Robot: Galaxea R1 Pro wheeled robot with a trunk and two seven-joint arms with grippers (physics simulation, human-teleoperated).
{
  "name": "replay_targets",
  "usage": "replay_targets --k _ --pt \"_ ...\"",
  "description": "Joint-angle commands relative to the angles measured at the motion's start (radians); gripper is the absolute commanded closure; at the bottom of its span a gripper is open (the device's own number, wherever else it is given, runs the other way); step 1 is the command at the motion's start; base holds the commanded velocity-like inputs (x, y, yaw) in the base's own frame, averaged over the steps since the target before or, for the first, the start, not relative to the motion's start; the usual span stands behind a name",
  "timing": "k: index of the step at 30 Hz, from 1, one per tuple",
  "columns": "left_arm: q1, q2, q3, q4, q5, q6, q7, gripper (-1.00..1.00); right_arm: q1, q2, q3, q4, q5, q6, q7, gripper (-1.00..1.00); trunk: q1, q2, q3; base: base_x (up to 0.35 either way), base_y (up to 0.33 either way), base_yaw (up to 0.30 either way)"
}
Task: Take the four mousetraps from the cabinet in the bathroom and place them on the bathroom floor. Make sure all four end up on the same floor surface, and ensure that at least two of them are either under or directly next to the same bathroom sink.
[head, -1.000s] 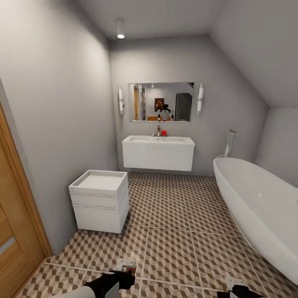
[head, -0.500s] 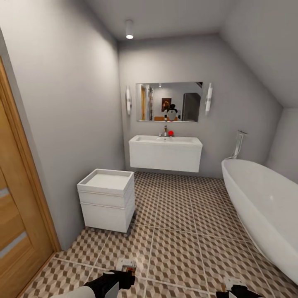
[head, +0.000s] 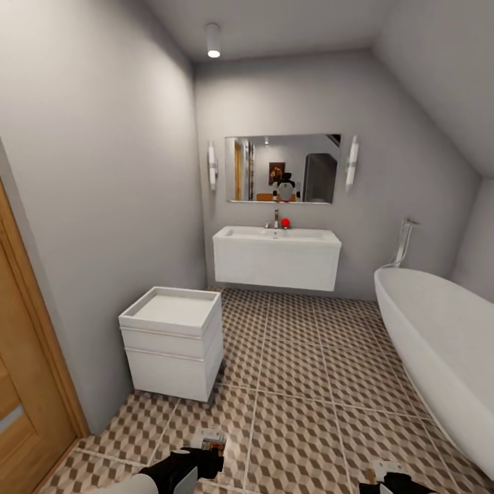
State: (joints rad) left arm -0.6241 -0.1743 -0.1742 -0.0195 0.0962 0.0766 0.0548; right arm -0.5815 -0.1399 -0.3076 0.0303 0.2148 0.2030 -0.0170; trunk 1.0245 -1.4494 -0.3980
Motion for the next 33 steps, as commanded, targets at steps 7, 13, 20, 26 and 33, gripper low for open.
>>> replay_targets --k 7,13,20,26,33 --pt "0.0 0.0 -0.008 -0.002 0.009 0.01 0.005 1.0 -0.001 0.0 -0.008 0.002 0.009 -0.021 0.0 1.0 0.001 -0.001 -0.001 0.323 0.0 0.0" --pt "0.0 0.0 -0.008 -0.002 0.009 0.011 0.005 1.0 -0.001 -0.001 -0.008 0.002 0.009 -0.024 0.004 1.0 0.001 -0.001 -0.001 0.324 0.0 0.0" --pt "0.0 0.0 -0.008 -0.001 0.01 0.014 0.001 1.0 -0.001 0.001 -0.008 0.002 0.009 -0.024 0.008 1.0 0.001 -0.001 -0.001 0.324 0.0 0.0" --pt "0.0 0.0 -0.008 0.0 0.009 0.014 0.001 1.0 -0.001 0.003 -0.008 0.002 0.008 -0.024 0.001 1.0 0.001 -0.001 -0.001 0.324 0.0 -0.065" --pt "0.0 0.0 -0.008 0.0 0.009 0.015 0.0 1.0 -0.001 0.004 -0.008 0.002 0.005 -0.024 -0.002 1.0 0.001 -0.001 0.001 0.324 0.0 -0.222"
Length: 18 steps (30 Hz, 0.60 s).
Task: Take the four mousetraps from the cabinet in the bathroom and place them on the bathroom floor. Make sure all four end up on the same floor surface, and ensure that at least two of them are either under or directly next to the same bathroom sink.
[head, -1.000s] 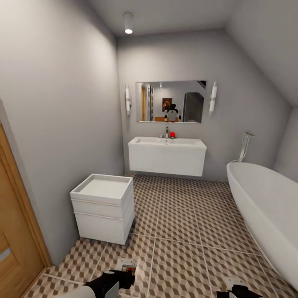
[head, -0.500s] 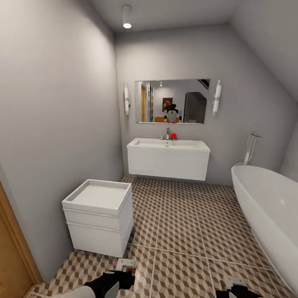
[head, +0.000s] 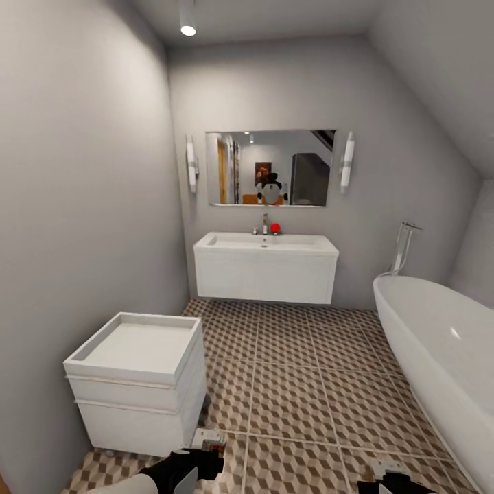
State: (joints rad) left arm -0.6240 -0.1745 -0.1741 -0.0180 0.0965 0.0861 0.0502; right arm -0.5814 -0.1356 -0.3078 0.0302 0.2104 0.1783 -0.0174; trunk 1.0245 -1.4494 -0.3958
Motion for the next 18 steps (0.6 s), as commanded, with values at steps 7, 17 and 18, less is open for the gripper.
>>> replay_targets --k 7,17,18 --pt "0.0 0.0 -0.008 -0.002 0.008 0.006 0.004 1.0 -0.002 0.001 -0.008 0.002 0.009 0.003 0.002 1.0 0.001 -0.001 -0.001 0.324 0.0 -0.051" --pt "0.0 0.0 -0.008 -0.003 0.009 0.0 0.005 1.0 -0.002 0.001 -0.008 0.002 0.01 0.003 0.004 1.0 0.001 -0.001 -0.001 0.253 0.0 -0.002" --pt "0.0 0.0 -0.008 -0.003 0.009 0.0 0.006 1.0 -0.002 0.001 -0.008 0.002 0.01 0.003 0.004 1.0 0.001 -0.001 -0.001 0.058 0.0 0.0"
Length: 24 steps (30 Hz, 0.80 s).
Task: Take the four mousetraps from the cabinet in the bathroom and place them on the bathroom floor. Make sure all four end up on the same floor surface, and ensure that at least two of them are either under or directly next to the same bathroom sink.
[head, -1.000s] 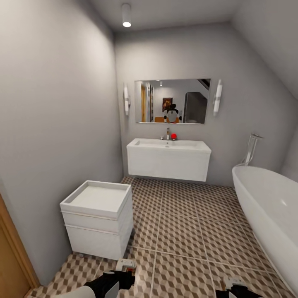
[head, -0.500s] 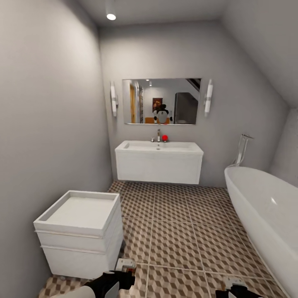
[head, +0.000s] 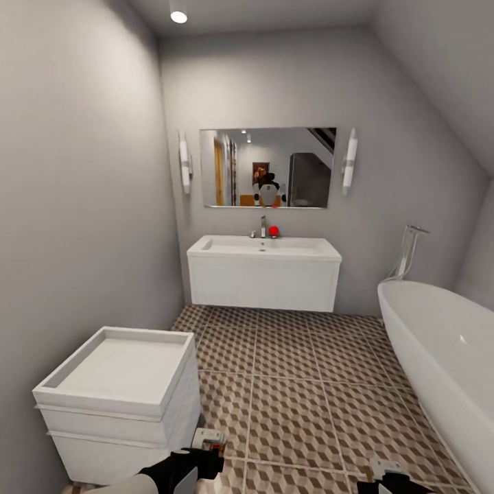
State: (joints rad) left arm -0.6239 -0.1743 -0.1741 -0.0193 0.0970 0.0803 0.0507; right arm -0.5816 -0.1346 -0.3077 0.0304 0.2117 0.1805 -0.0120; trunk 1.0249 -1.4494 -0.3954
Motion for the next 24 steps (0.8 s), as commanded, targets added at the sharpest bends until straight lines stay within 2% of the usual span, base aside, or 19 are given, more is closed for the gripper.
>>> replay_targets --k 1,6,24 --pt "0.0 0.0 -0.008 -0.002 0.009 0.006 0.005 1.0 -0.001 0.0 -0.008 0.002 0.009 0.001 -0.001 1.0 0.0 -0.001 -0.001 0.046 0.0 0.0" --pt "0.0 0.0 -0.008 -0.004 0.01 0.006 0.006 1.0 -0.001 0.0 -0.008 0.002 0.009 0.002 -0.002 1.0 0.0 -0.001 -0.001 0.015 -0.118 0.0" --pt "0.0 0.0 -0.008 -0.004 0.01 0.0 0.007 1.0 -0.001 0.001 -0.008 0.002 0.011 0.004 -0.002 1.0 0.0 -0.001 -0.001 0.001 -0.267 0.0"
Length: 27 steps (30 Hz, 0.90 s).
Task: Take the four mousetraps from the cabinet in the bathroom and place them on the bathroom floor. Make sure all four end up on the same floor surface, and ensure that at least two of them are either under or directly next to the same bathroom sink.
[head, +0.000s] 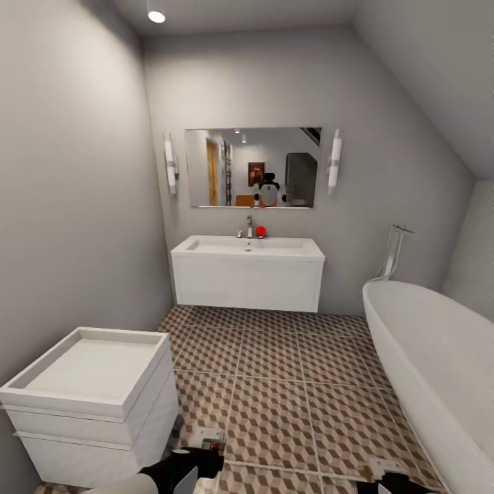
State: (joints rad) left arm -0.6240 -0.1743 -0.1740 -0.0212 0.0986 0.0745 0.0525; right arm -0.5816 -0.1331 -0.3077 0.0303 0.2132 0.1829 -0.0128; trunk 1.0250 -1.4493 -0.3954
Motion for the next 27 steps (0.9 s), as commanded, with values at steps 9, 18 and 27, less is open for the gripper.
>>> replay_targets --k 9,18,27 --pt "0.0 0.0 -0.007 -0.003 0.011 0.004 0.013 1.0 -0.001 0.0 -0.008 0.002 0.009 0.001 -0.001 1.0 0.0 -0.001 -0.001 0.083 -0.05 0.0" --pt "0.0 0.0 -0.007 -0.002 0.012 0.007 0.016 1.0 -0.001 0.0 -0.007 0.002 0.009 0.002 -0.001 1.0 0.0 -0.001 -0.001 0.308 -0.002 0.0" --pt "0.0 0.0 -0.007 -0.002 0.012 0.011 0.016 1.0 -0.001 0.001 -0.007 0.002 0.009 0.003 -0.002 1.0 0.0 -0.001 -0.001 0.323 0.0 0.0"
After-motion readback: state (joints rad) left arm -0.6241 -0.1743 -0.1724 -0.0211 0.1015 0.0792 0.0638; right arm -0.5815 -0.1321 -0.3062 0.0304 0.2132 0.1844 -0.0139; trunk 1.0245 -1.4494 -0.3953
